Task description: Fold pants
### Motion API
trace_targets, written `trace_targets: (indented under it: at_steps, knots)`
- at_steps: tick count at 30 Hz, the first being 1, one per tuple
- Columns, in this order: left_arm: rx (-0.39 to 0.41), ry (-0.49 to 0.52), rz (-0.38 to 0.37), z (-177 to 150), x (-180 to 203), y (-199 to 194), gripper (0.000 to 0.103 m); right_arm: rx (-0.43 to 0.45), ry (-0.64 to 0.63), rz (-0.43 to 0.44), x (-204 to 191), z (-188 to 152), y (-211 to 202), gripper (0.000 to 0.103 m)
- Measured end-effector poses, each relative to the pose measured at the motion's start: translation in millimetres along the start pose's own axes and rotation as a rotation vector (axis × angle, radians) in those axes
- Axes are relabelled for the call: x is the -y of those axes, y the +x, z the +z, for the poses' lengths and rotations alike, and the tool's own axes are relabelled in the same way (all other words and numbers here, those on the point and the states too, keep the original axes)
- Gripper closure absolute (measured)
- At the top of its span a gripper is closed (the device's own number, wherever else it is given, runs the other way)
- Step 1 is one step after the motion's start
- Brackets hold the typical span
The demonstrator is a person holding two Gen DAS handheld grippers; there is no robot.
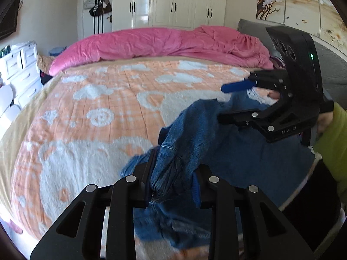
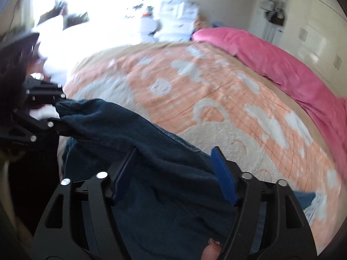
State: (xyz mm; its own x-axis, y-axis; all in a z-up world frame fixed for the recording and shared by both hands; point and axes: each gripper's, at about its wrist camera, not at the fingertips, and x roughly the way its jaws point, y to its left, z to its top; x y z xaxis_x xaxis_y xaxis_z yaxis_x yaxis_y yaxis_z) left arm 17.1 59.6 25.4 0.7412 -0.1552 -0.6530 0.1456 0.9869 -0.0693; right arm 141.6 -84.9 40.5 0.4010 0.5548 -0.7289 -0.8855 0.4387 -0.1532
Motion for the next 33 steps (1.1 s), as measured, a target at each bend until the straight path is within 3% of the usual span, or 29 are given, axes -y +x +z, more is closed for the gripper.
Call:
trace_targets:
  at_steps: [5,6,7,9,18,23,27,29,30,31,33]
  knots:
    - [-0.041,-0.004,-0.006,-15,1,-4,0.076,-0.030,-0.044,0.035,-20,-14,-8,0.034]
    - [-0.044,-0.005,-0.007,-15,1,-4,0.076,-0.042,-0.058,0.024,-25,-19,-9,0.041]
    - [-0.053,-0.006,-0.003,-15,0,-4,0.076,-0.049,-0.059,0.024,-28,-22,-9,0.067]
    - [-0.060,-0.006,0.001,-15,1,-4,0.076,-0.073,0.000,0.053,-31,-29,-8,0.101]
    - [-0.142,-0.032,0.023,-26,-4,7,0.074,-0.108,0.114,0.126,-79,-54,-30,0.103]
    - [-0.158,0.004,0.056,-27,5,10,0.073,-0.156,0.132,0.151,-111,-69,-19,0.103]
    - [-0.171,0.028,0.058,-31,11,7,0.073,-0.138,0.140,0.111,-113,-75,-24,0.103]
    - [-0.170,0.028,0.049,-34,12,4,0.073,-0.056,0.181,0.057,-93,-75,-44,0.081]
    - [-0.168,0.028,0.044,-35,12,2,0.073,-0.032,0.185,0.027,-87,-76,-49,0.053]
    - [-0.166,0.027,0.039,-36,11,1,0.073,-0.001,0.177,-0.026,-78,-77,-57,0.047]
    - [-0.161,0.013,0.023,-36,8,-2,0.073,0.018,0.100,-0.130,-69,-81,-63,0.047]
